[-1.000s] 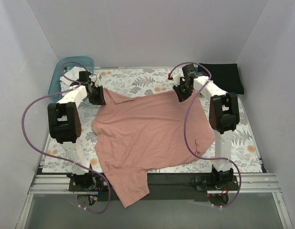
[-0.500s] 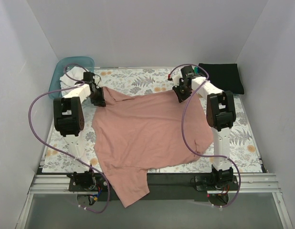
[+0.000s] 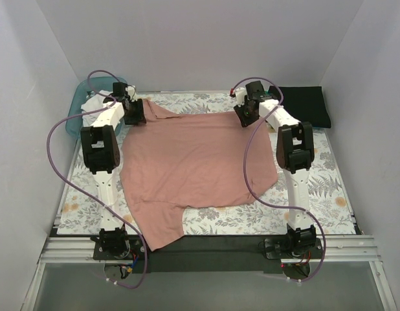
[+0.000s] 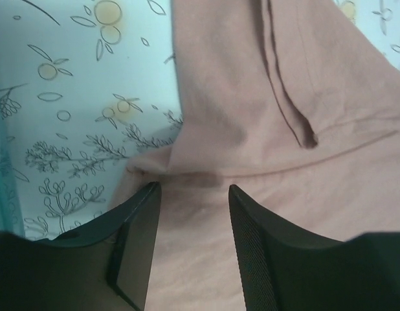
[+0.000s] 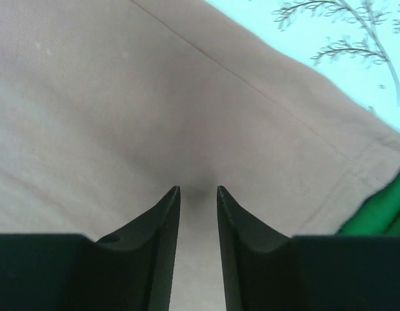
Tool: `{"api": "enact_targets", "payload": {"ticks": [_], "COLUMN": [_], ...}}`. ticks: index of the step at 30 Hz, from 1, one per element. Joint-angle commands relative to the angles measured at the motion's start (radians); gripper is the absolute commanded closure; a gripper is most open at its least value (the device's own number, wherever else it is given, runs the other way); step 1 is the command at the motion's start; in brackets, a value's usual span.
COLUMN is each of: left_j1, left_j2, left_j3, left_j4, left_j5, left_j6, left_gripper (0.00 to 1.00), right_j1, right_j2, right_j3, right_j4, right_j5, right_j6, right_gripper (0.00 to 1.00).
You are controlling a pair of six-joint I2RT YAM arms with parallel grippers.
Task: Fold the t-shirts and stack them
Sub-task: Flatten the tshirt out
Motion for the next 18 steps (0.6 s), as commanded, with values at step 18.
{"api": "enact_targets", "payload": {"ticks": [18], "left_j1": [0.006], "left_j2": [-0.718], "left_j3": [-0.760], "left_j4": [-0.026], "left_j5": [0.140], "left_j6": [0.153], "left_gripper": [0.51], "right_j1": [0.012], "right_j2": [-0.638], "right_j3": [-0.655], "right_j4": [-0.381], "right_j5": [-0.164], "right_j6": [-0.127], "right_gripper": [0.65]}}
